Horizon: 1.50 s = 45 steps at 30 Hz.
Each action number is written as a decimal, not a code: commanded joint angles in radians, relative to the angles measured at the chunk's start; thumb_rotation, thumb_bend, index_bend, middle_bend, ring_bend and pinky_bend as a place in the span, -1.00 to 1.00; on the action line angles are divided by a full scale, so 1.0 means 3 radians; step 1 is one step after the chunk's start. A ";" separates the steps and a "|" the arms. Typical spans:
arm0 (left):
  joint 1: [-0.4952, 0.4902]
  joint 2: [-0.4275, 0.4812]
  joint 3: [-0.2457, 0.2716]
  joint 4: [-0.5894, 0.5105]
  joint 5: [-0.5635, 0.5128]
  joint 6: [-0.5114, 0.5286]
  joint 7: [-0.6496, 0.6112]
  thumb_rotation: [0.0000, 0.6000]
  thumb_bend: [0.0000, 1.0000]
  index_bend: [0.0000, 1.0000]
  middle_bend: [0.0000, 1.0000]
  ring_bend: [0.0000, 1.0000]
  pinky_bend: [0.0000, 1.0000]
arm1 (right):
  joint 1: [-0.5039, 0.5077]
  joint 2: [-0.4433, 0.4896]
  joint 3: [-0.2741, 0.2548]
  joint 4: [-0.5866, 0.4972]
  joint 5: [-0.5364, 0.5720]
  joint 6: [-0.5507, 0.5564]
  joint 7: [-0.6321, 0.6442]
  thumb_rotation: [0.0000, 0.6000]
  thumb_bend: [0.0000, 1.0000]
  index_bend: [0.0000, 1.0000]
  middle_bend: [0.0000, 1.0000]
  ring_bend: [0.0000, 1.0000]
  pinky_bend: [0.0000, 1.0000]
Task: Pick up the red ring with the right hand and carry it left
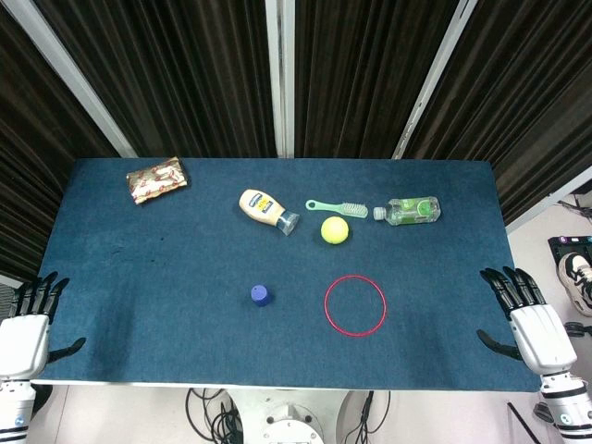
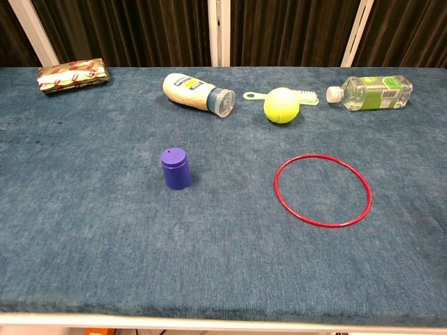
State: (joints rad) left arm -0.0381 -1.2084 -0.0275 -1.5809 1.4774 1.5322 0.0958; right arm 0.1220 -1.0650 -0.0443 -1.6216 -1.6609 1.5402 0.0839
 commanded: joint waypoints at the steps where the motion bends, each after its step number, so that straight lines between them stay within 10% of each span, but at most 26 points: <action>1: -0.0011 -0.0003 -0.0011 0.0010 -0.0006 -0.0015 -0.0010 1.00 -0.90 -0.78 -1.00 -1.00 -1.00 | -0.0014 -0.0013 0.0007 -0.0001 0.0003 0.0008 -0.0003 1.00 -0.75 -0.86 -0.79 -1.00 -1.00; 9: -0.0035 -0.0016 -0.0026 0.0020 -0.0002 -0.0045 -0.0006 1.00 -0.90 -0.78 -1.00 -1.00 -1.00 | 0.0105 -0.0066 0.0001 -0.0023 -0.0123 -0.0197 -0.0066 1.00 -0.73 -0.82 -0.78 -1.00 -1.00; 25: -0.0054 -0.0022 -0.0032 0.0012 -0.0003 -0.0076 0.0011 1.00 -0.90 -0.78 -1.00 -1.00 -1.00 | 0.1018 -0.0892 0.0091 0.0436 -0.0265 -0.1564 -0.0536 1.00 -0.52 -0.06 -0.71 -1.00 -1.00; 45: -0.0058 -0.0046 -0.0038 0.0083 -0.0063 -0.0135 -0.0053 1.00 -0.90 -0.78 -1.00 -1.00 -1.00 | 0.1191 -0.1228 -0.0021 0.0827 -0.0126 -0.1710 -0.0440 1.00 -0.35 0.07 -0.67 -1.00 -1.00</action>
State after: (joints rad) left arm -0.0557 -1.2223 -0.0390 -1.5561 1.4587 1.4920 0.0803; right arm 0.4788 -1.4328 -0.0500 -1.3742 -1.6991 1.0278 -0.0481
